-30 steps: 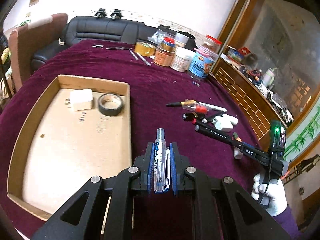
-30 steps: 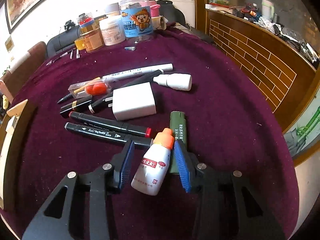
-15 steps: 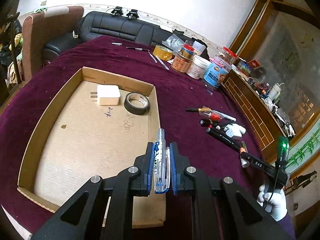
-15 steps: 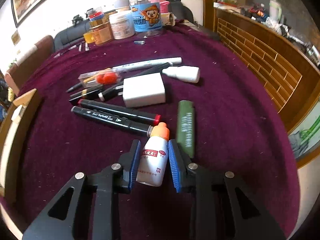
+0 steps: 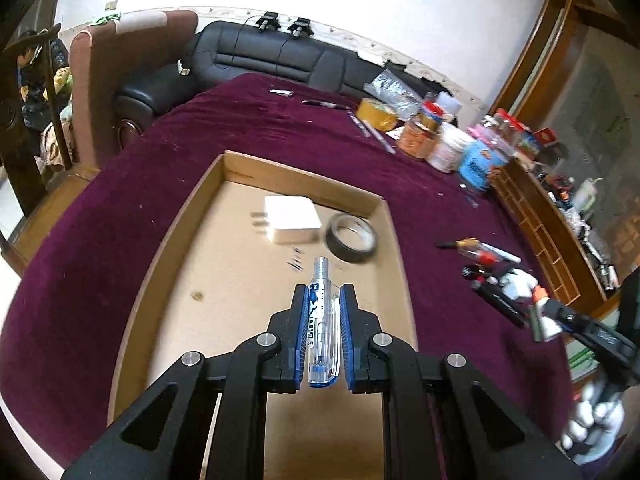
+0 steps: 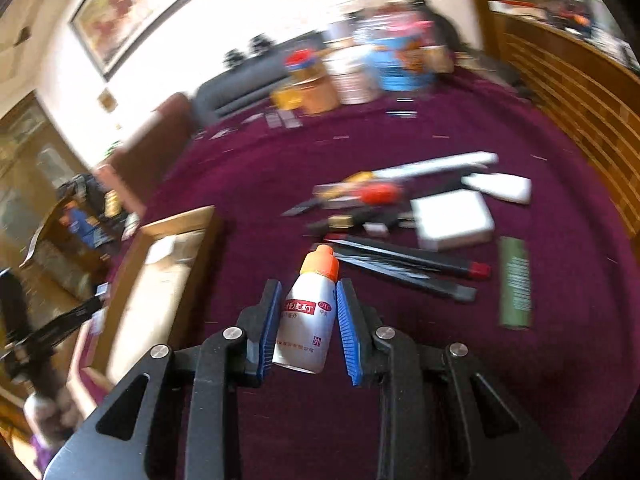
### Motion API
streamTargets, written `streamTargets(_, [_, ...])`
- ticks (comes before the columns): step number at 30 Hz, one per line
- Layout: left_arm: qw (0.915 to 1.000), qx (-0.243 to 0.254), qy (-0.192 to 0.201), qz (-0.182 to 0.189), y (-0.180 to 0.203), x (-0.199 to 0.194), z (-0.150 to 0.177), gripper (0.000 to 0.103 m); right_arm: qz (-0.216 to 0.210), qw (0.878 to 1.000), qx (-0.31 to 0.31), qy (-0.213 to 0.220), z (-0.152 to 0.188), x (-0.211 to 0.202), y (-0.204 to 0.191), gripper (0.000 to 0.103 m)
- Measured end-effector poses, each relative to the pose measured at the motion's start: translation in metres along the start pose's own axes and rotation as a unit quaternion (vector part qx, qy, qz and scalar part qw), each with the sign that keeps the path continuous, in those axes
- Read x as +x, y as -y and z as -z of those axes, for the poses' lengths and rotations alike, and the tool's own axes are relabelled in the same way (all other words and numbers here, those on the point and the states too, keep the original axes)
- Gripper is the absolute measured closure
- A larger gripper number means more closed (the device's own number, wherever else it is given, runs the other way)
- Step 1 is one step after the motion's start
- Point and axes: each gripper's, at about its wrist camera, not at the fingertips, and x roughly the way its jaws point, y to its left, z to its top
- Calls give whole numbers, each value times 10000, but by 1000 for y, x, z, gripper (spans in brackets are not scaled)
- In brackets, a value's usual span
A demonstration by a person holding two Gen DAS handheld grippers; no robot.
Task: Organize rigid objects
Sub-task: 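Lower pen and bottle into the cardboard box and open both tools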
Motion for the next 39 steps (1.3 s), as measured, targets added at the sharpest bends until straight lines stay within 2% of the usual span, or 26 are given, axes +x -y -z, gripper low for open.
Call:
streamTargets(5, [9995,15,-230,-233,-20,28,-25,91,-599,9965,-358,-453,-8,49,-71,77])
streamTargets(11, [9955,12,-762,-566,-38,72,-41,91,-861,9883,-579,-1119,-3,124,-130,77])
streamTargets(16, [9904,-81,-1232,-617,-51,103,-41,91,-764,9824,-800,-1505,9,163,-156,77])
streamTargets(26, [9899,-69,-1123,-861,-52,125,-65,90,-320,9815,-1038,-1579,2,194,-169,77])
streamTargets(28, [9907,-149,-1122,-754,-55,123,-65,81,-267,9816,-1047,-1576,-2,199,-169,77])
streamTargets(32, [9921,-246,-1083,-583,-58,109,-65,69,-171,9827,-1061,-1505,-7,204,-169,77])
streamTargets(34, [9934,-294,-963,-548,-59,95,-64,58,-137,9840,-1036,-1446,-10,206,-169,77])
streamTargets(39, [9958,-446,-697,-398,-61,56,-61,52,-433,9877,-673,-1343,-13,189,-158,76])
